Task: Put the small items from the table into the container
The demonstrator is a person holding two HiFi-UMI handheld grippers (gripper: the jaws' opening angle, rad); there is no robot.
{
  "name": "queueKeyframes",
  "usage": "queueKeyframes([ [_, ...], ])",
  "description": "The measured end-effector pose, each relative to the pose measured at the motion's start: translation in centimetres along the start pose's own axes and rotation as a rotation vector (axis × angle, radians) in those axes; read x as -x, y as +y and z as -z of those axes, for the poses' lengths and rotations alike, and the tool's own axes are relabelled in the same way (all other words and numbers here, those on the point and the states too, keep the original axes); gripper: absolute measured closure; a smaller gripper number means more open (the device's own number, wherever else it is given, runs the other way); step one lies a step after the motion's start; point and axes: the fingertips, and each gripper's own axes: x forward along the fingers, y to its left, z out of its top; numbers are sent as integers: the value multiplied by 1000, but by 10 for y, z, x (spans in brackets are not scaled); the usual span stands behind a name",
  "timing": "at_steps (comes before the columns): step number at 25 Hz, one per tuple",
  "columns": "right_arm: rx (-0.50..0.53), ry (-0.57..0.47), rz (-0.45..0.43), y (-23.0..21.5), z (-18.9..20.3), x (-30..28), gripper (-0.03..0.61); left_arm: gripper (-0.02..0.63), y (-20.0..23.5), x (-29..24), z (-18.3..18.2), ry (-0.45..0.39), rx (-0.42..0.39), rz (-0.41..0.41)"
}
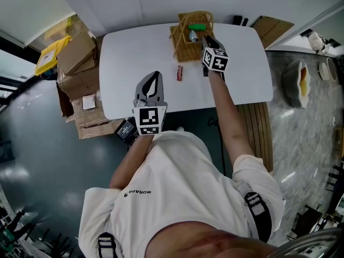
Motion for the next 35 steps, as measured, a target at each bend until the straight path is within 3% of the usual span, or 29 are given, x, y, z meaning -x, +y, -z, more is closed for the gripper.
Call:
queueKeyframes([
  [4,-9,-39,-12,5,-11,14,563,609,-2,1,-3,-7,-1,7],
  [24,46,-189,-109,73,-48,97,566,611,-2,8,-14,-43,0,3],
  [35,73,-215,-186,118,-44,134,566,611,-2,8,-13,-38,-9,2],
])
